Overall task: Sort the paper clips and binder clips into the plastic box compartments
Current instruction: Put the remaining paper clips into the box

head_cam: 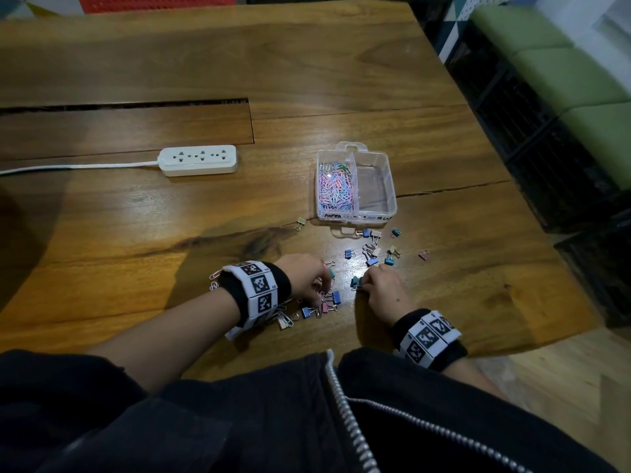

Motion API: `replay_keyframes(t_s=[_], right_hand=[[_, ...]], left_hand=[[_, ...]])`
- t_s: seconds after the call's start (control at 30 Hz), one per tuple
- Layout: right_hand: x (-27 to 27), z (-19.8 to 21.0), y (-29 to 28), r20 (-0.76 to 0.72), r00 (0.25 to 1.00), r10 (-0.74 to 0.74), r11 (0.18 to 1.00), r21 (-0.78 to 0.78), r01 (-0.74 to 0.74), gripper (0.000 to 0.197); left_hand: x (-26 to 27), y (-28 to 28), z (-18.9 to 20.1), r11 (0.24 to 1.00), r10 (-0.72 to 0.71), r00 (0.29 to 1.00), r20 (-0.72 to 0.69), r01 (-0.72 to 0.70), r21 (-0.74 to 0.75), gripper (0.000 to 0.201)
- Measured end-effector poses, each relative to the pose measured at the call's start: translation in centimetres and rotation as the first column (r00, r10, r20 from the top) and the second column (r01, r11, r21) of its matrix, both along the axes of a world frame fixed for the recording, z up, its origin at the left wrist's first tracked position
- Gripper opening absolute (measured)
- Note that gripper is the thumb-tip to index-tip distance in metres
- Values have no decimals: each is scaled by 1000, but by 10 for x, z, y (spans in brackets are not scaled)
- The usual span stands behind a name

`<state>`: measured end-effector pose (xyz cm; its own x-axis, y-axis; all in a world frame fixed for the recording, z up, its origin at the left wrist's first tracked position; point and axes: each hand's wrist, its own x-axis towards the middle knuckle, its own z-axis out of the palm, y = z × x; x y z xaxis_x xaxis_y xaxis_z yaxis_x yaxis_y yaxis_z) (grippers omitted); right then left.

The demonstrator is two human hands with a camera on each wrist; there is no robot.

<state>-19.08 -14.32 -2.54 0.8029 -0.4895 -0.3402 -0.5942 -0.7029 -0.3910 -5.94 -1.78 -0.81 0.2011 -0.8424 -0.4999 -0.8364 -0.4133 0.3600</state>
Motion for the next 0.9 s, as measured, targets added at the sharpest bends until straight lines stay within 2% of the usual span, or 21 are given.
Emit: replay_keyframes(t_s=[0.13,0.17,0.23,0.27,0.33,0.43,0.47,0.5,0.53,0.63,0.67,0.7,0.73,0.8,0.83,0.9], right_hand=[[0,0,-8,67,987,-148,976,172,135,6],[0,-1,-10,83,981,-177,966,205,157,6],[0,0,-14,100,962,-253,933,290,215,13],[0,1,-15,99,946,-308,896,364,253,17],[-1,8,-16,94,904,-418,759,583,290,21],[2,21,-11,61,846,-529,454,863,222,24],[4,24,-8,40,846,-532,379,905,196,27],[6,27,-5,14,853,-521,329,926,186,29],[8,29,-1,-21,863,-505,292,937,193,30],[11,30,9,-120,864,-489,222,941,256,25],[12,29,13,-127,864,-487,236,934,270,26],[14,26,15,-108,875,-472,311,909,279,29],[15,25,18,-69,898,-434,444,851,280,31],[18,20,23,-1,952,-307,736,633,239,30],[21,16,24,13,968,-249,831,516,207,28],[24,13,26,10,983,-184,932,321,171,26]], left_hand=[[-1,-6,-5,1000,21,1000,1,-21,5,28],[-1,-6,-6,999,43,998,-37,-43,-2,23],[2,-6,-7,987,150,965,-216,-160,-29,17],[4,-5,-5,968,227,913,-338,-249,-21,20],[10,-3,1,908,367,749,-552,-418,36,26],[20,1,9,819,447,549,-706,-568,77,29],[21,1,11,791,476,484,-735,-601,116,28],[22,1,13,772,506,449,-737,-617,154,27],[22,0,13,770,529,463,-711,-614,173,26],[18,-3,9,849,504,705,-499,-510,136,24],[16,-3,7,867,486,750,-450,-480,135,26],[13,-3,6,881,465,781,-417,-455,131,28],[10,-3,5,901,429,821,-377,-418,114,30],[5,-5,4,943,332,903,-271,-326,70,29],[3,-6,5,958,287,933,-218,-283,49,23],[0,-8,5,974,224,967,-117,-221,39,20]])
